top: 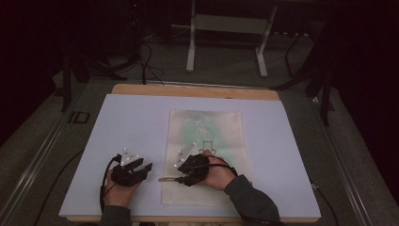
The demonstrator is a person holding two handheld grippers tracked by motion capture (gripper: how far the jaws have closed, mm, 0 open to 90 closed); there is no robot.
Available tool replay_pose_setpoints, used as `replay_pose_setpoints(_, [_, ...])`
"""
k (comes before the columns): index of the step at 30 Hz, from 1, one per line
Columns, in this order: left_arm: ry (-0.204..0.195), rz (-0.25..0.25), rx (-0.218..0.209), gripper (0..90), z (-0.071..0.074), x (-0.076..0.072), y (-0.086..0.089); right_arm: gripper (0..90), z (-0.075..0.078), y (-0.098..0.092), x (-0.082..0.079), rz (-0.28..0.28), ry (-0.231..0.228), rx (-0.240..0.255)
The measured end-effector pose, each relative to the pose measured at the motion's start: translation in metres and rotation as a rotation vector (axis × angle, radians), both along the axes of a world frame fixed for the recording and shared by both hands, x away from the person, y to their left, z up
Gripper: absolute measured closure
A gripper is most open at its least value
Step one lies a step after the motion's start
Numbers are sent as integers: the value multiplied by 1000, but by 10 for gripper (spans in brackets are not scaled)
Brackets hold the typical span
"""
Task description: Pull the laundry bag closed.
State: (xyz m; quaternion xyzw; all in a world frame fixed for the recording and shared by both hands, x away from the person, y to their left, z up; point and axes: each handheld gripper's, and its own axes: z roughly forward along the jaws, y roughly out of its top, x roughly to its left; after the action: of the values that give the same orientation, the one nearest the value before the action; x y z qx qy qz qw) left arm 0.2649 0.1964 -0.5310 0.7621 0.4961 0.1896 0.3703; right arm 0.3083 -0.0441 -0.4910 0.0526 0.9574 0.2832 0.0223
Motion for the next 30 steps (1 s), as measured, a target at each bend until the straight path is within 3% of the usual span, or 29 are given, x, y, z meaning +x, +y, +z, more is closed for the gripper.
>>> replay_pose_setpoints(22, [-15,23,-16,549,3,-1,9,595,-8,45,-3,70,24,-11])
replay_pose_setpoints(30, [-22,41,-28,549,5,-1,14,661,-7,57,0,72,37,-7])
